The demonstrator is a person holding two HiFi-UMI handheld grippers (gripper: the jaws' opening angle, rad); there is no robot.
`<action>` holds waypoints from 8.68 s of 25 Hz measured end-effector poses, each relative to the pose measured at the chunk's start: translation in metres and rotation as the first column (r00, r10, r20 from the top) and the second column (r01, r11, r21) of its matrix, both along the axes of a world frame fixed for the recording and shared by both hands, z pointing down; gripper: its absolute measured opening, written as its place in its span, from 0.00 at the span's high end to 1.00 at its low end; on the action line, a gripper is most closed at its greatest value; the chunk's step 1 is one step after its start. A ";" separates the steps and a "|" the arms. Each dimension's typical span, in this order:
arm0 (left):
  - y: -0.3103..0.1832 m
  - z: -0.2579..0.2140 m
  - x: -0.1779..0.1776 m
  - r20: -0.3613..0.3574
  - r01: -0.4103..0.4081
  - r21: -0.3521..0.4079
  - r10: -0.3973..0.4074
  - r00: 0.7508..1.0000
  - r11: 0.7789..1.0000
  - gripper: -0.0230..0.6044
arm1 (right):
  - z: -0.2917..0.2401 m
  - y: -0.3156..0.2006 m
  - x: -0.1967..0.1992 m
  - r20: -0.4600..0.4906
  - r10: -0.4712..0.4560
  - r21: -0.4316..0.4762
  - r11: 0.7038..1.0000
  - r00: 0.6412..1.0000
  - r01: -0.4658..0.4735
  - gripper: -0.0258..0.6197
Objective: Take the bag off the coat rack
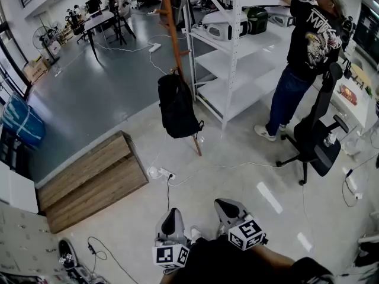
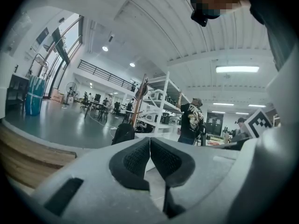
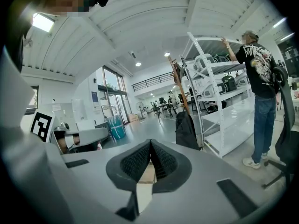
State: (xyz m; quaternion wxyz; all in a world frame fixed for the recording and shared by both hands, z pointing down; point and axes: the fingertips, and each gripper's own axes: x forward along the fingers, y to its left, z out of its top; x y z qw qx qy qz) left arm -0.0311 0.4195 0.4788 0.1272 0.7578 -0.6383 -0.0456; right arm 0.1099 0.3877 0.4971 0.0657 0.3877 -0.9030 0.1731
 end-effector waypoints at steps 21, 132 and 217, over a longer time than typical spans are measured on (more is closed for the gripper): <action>0.023 0.015 -0.095 -0.004 -0.019 0.012 0.019 1.000 1.000 0.93 | 0.003 0.022 -0.087 -0.008 0.077 0.018 0.997 0.997 -0.077 0.94; -0.757 0.124 -0.153 0.246 -0.700 -0.368 0.790 0.561 0.612 0.90 | 0.087 -0.661 -0.162 -0.176 0.287 -0.138 0.940 0.942 -0.312 0.92; -0.818 0.196 -0.138 0.400 -0.645 -0.593 0.872 0.283 0.482 0.83 | 0.153 -0.697 -0.151 -0.320 0.197 -0.286 0.913 0.927 -0.293 0.86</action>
